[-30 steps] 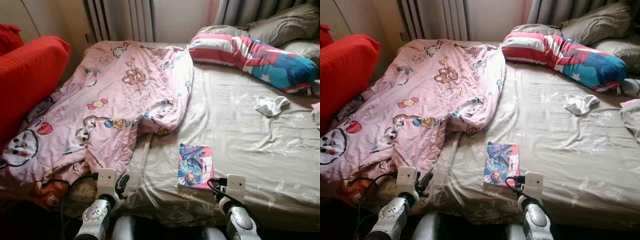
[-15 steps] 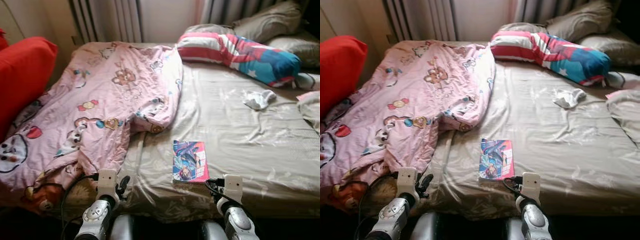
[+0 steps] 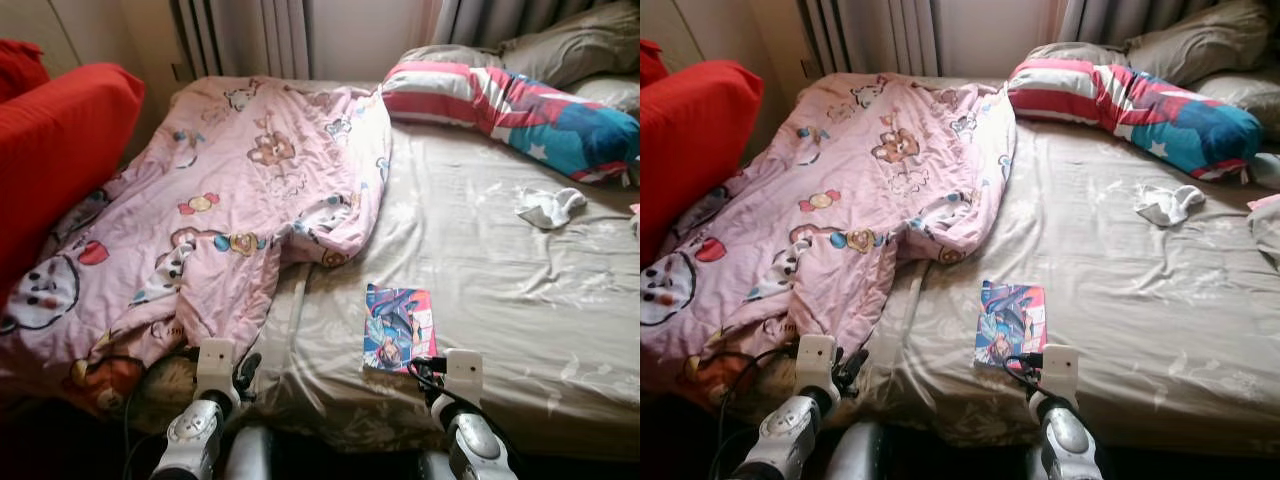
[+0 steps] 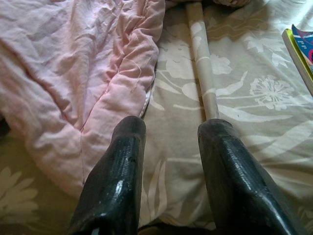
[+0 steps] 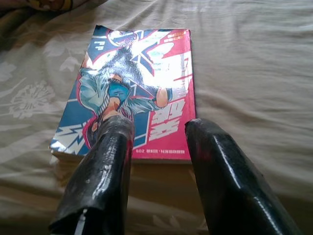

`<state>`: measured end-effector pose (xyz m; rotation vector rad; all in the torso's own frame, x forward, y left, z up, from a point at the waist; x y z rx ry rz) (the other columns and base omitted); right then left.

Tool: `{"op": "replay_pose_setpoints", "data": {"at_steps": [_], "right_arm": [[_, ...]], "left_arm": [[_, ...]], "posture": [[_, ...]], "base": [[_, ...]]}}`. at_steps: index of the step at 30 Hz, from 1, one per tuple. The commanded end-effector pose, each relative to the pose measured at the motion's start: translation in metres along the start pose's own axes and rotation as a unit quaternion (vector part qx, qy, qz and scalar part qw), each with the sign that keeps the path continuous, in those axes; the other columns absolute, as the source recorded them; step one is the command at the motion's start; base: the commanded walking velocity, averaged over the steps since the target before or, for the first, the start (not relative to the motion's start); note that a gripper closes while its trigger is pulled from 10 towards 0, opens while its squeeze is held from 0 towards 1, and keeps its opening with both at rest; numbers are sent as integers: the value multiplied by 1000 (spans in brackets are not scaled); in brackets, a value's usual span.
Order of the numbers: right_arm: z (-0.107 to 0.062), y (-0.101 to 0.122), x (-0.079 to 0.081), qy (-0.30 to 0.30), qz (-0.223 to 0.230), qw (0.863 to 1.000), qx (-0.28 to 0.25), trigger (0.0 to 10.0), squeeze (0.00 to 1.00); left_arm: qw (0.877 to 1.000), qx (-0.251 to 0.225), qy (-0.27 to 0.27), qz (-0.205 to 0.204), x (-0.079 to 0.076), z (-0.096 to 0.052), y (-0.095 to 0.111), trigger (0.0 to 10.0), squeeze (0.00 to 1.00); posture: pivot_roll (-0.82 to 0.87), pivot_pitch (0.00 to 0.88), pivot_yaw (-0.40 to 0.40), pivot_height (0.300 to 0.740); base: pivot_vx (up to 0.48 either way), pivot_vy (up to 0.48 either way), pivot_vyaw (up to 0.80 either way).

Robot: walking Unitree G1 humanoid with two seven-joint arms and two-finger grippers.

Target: Clean up the room

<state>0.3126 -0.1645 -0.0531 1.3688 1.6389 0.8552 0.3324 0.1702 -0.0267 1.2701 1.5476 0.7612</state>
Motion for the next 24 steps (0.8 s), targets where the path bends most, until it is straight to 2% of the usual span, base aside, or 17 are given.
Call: {"op": "replay_pose_setpoints", "data": {"at_steps": [1,16,24], "right_arm": [[0,-2,2,3,1,1000,4,10000,0],[-1,-3,2,4,0,1000,7,10000,0],[0,-2,2,5,1,1000,5,10000,0]], "left_arm": [[1000,9,2,4,2,0,-2,10000,0],[1000,8,-2,5,0,0,-2,10000,0],[1000,9,-4,6,-1,0,-2,10000,0]], "posture": [[-43,65,38,603],[-45,67,39,603],[-47,71,41,603]], "base": [[285,0,0],[299,0,0],[0,0,0]]}}
Point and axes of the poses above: a point about 5 cm out from each wrist's last joint towards the gripper, its own z axis pointing out of the wrist towards the gripper, its own y axis along the axis of the wrist's last joint, x = y × z, the point moved 6 cm from there along z, pointing out of the wrist towards the gripper, and after that the axes turned 15 degrees about -z, right-handed, at the moved point
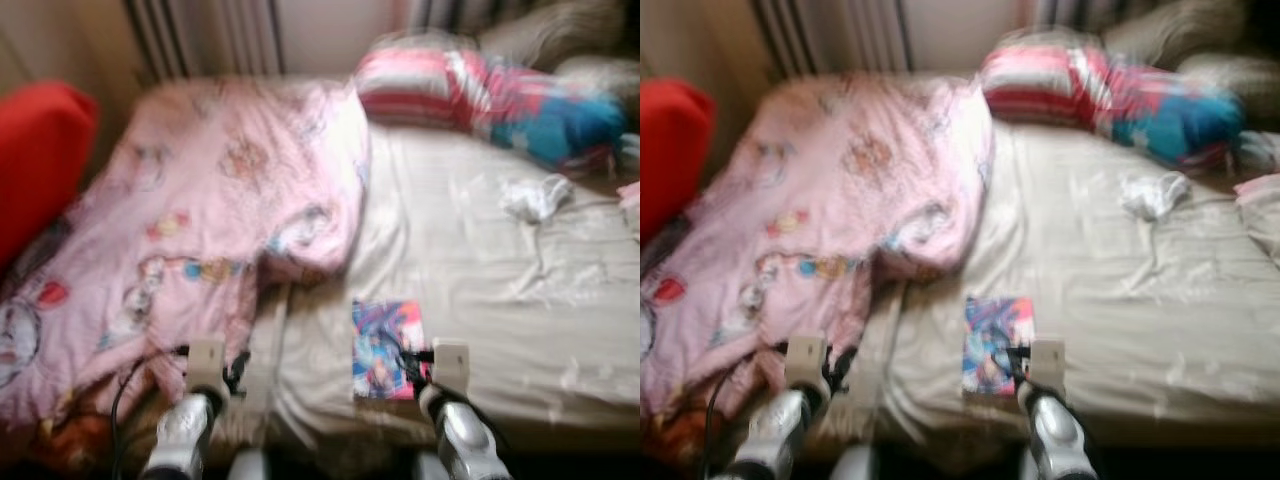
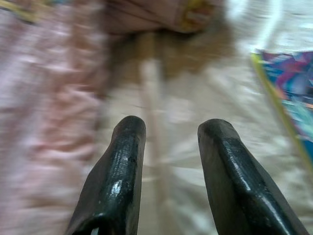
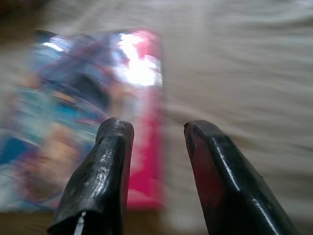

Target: Clean up the room

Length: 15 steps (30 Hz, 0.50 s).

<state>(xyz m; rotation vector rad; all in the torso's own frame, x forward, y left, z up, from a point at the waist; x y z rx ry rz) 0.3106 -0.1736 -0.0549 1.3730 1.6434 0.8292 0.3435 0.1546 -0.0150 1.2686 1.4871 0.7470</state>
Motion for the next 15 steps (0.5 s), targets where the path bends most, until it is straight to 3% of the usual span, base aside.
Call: {"op": "replay_pose_setpoints", "data": {"at_steps": [1,15], "right_arm": [[1,3,11,11,6,1000,-2,10000,0],[10,20,5,4,25,1000,-9,10000,0]], "left_arm": [[1000,22,22,1,17,-9,-12,10000,0],[1000,16,12,5,15,-9,-10,10000,0]], "posture": [[-47,71,41,603],[-33,109,49,603]], "base": [[0,0,0],[0,0,0]]}}
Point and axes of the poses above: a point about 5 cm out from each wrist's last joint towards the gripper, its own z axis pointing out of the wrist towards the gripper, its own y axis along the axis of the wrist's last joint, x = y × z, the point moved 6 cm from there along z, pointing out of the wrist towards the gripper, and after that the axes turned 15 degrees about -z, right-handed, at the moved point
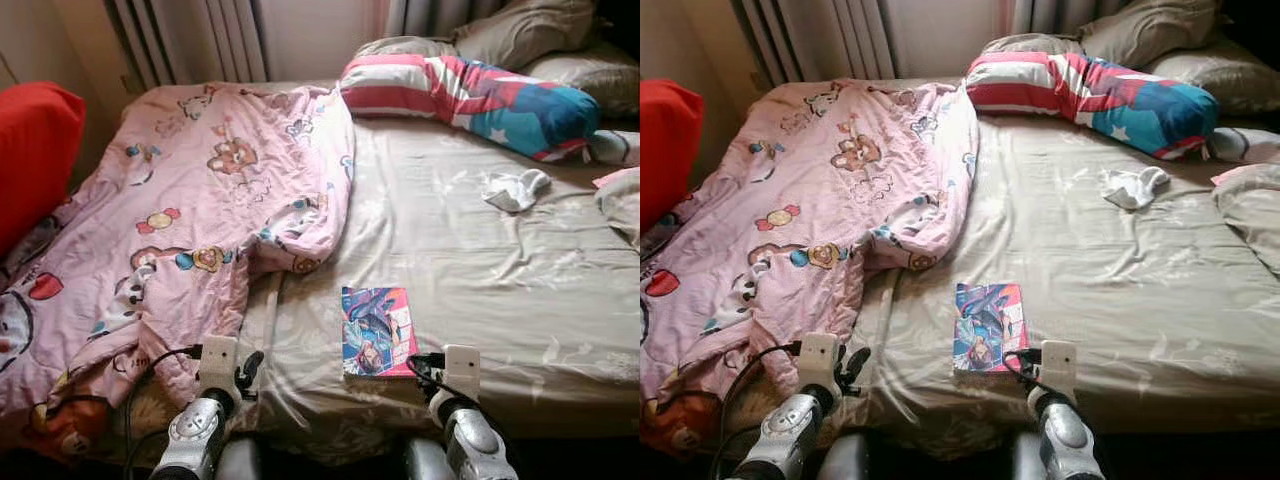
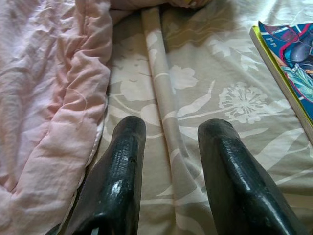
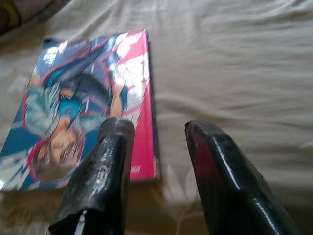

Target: Clean up the room

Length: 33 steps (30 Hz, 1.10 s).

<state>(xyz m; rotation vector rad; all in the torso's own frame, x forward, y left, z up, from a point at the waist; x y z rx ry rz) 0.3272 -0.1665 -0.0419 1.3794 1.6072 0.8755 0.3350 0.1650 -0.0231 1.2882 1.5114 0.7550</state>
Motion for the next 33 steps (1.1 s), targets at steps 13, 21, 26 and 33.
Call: {"op": "replay_pose_setpoints", "data": {"at_steps": [13,21,26,33], "right_arm": [[16,34,-6,-1,74,997,-17,10000,1000],[22,48,-9,-8,136,990,-27,10000,1000],[24,56,-10,-8,156,987,-39,10000,1000],[25,59,-15,-18,172,984,-45,10000,886]], "left_arm": [[998,-51,-27,15,-3,-3,24,10000,0],[995,-93,-28,28,5,-20,43,10000,0],[992,-114,-34,32,1,-27,58,10000,0],[992,-120,-37,32,-5,-35,67,10000,0]], "posture": [[46,228,75,603],[96,295,92,603],[120,341,101,603],[137,366,105,603]], "base": [[0,0,0],[0,0,0],[0,0,0],[0,0,0]]}}
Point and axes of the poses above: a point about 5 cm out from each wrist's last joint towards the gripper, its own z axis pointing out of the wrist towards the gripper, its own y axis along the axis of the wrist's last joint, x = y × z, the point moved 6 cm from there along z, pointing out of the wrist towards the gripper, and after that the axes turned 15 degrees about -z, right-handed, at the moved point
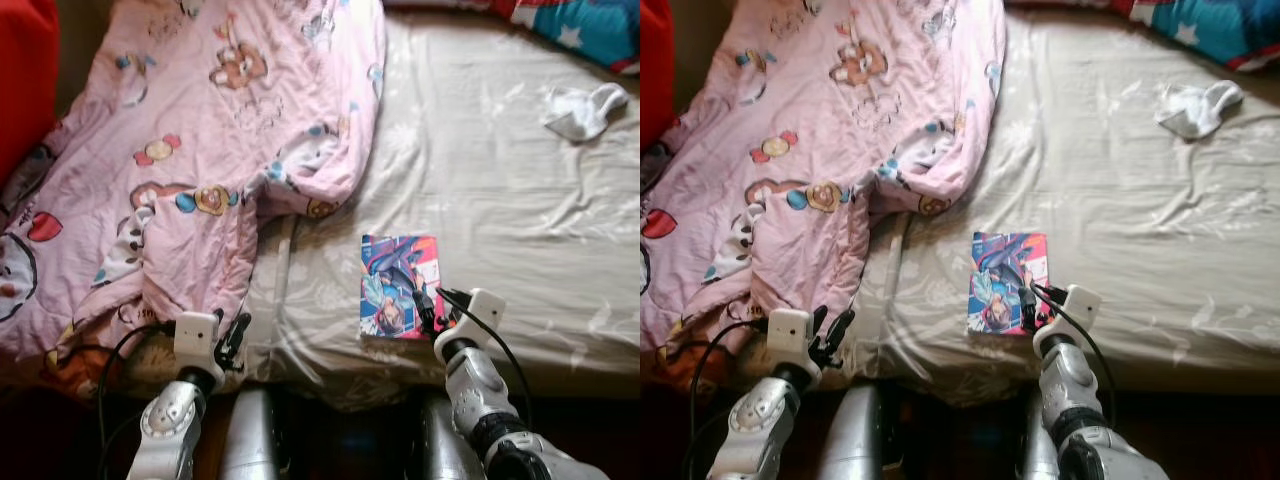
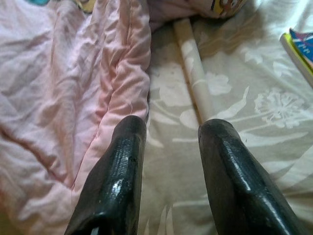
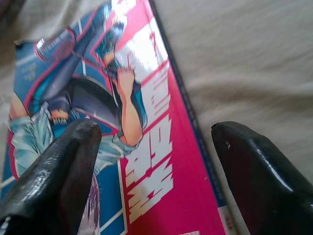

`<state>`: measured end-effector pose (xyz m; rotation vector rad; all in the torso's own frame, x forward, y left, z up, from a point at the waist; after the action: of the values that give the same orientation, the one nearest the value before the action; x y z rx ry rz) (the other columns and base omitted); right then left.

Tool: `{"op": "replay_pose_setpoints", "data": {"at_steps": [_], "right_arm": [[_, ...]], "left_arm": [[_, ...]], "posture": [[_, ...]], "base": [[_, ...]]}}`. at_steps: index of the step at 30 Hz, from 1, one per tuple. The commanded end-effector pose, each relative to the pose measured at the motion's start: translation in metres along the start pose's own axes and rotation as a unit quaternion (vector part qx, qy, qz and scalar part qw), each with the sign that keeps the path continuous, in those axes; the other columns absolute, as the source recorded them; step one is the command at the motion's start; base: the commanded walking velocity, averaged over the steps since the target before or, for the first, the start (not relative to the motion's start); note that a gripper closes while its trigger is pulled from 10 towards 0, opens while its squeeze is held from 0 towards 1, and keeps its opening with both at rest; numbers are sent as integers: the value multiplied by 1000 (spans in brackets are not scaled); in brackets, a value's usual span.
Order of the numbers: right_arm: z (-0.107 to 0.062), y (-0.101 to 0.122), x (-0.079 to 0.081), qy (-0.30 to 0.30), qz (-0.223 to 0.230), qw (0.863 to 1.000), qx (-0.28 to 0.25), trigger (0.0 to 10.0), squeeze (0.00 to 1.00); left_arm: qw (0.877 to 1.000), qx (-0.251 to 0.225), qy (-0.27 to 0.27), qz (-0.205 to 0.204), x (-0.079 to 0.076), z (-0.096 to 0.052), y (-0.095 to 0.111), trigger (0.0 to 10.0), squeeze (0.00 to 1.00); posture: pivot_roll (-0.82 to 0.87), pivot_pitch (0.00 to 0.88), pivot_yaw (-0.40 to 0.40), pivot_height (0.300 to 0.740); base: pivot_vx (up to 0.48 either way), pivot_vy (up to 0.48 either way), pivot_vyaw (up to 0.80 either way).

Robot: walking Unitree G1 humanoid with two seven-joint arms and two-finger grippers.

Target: Clean up the room

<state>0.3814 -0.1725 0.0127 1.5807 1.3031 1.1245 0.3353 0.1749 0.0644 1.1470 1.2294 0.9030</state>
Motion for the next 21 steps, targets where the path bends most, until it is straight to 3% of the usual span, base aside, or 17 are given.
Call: {"op": "replay_pose_setpoints", "data": {"at_steps": [1,2,13,18,21], "right_arm": [[-4,-12,-2,-11,9,1000,17,10000,431],[-5,-15,-6,-20,13,999,22,10000,0],[-9,-26,1,0,50,998,33,10000,0],[-13,-39,19,47,150,987,44,10000,0],[-18,-46,33,84,172,980,53,10000,0]], "left_arm": [[1000,27,14,-3,7,-11,-13,10000,0],[999,33,16,-7,7,-13,-16,10000,0],[999,45,20,-7,7,-20,-14,10000,0],[999,49,21,-4,7,-20,-14,10000,0],[998,52,22,-4,8,-21,-14,10000,0]], "posture": [[136,366,106,603],[134,367,106,603],[144,368,110,603],[149,364,114,603],[153,365,113,603]], "base": [[0,0,0],[0,0,0],[0,0,0],[0,0,0],[0,0,0]]}}
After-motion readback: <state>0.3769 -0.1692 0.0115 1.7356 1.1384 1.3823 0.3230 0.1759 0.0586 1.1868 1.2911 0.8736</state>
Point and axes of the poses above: a point about 5 cm out from each wrist's last joint towards the gripper, its own z axis pointing out of the wrist towards the gripper, its own y axis along the axis of the wrist's last joint, x = y × z, the point moved 6 cm from there along z, pointing out of the wrist towards the gripper, and after that the axes turned 15 degrees about -z, right-handed, at the moved point
